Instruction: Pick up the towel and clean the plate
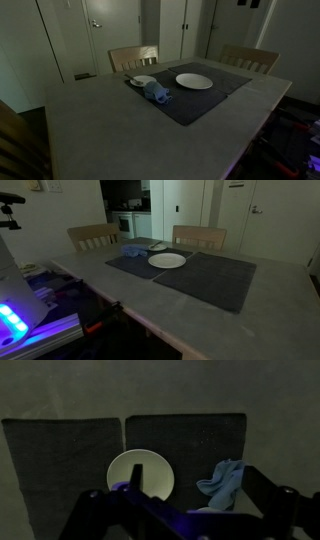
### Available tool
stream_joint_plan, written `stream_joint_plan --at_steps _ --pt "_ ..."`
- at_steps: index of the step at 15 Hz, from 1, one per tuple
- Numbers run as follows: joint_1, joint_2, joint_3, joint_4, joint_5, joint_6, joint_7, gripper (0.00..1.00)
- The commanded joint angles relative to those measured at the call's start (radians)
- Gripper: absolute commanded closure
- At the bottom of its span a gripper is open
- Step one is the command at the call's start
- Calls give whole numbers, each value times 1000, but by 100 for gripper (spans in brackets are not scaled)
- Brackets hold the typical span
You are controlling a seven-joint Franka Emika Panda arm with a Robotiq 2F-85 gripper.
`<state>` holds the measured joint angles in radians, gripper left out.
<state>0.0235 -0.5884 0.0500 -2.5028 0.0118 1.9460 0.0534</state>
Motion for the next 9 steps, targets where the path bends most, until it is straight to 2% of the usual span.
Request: stream_joint_plan --at_steps 1,5,9 --pt "13 90 23 32 -11 74 3 0" --pt "29 196 40 64 -26 185 -17 0" --pt "56 362 34 141 -6 285 -70 0"
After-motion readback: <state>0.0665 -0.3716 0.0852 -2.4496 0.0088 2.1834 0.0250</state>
